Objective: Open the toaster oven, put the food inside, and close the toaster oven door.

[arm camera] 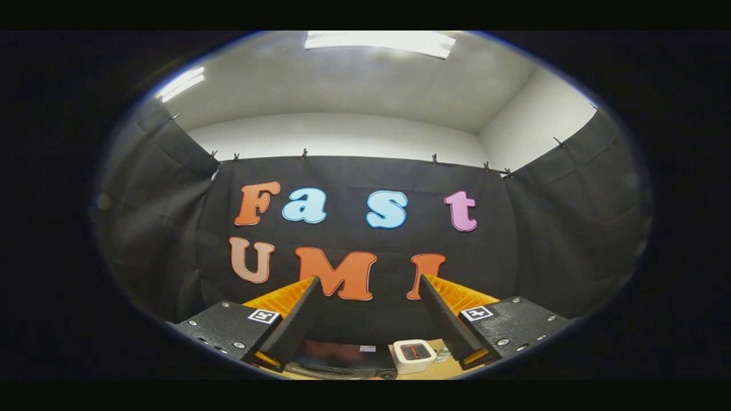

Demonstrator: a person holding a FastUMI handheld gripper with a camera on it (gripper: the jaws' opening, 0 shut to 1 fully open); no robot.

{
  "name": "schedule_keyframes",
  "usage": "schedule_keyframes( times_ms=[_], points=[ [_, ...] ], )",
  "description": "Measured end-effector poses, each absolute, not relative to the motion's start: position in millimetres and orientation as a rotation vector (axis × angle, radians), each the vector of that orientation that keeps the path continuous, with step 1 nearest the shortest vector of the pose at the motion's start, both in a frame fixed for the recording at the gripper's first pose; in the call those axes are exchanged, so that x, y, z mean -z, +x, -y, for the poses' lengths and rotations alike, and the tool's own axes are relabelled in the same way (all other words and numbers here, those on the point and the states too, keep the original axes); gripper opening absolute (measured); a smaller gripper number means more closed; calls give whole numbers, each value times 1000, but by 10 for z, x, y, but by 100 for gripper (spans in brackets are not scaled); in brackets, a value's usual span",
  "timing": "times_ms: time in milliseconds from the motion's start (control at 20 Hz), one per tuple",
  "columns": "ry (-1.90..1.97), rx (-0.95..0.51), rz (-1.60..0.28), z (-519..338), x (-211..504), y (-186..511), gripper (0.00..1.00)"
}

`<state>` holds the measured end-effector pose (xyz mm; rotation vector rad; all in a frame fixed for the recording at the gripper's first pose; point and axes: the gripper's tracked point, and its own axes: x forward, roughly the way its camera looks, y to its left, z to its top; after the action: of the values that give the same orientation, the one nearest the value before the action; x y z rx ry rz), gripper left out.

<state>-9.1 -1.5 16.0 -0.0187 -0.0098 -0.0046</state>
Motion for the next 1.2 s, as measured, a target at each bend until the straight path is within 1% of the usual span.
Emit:
schedule_keyframes(
  times_ms=[350, 600, 850, 1200],
  points=[
    [-14, -2, -37, -13, 65, -87, 99],
    [-3, -9, -108, -62, 398, -66, 99],
    [24, -17, -193, -131, 864, -62, 99],
    [87, -66, -390, -489, 1877, -114, 100]
  ],
)
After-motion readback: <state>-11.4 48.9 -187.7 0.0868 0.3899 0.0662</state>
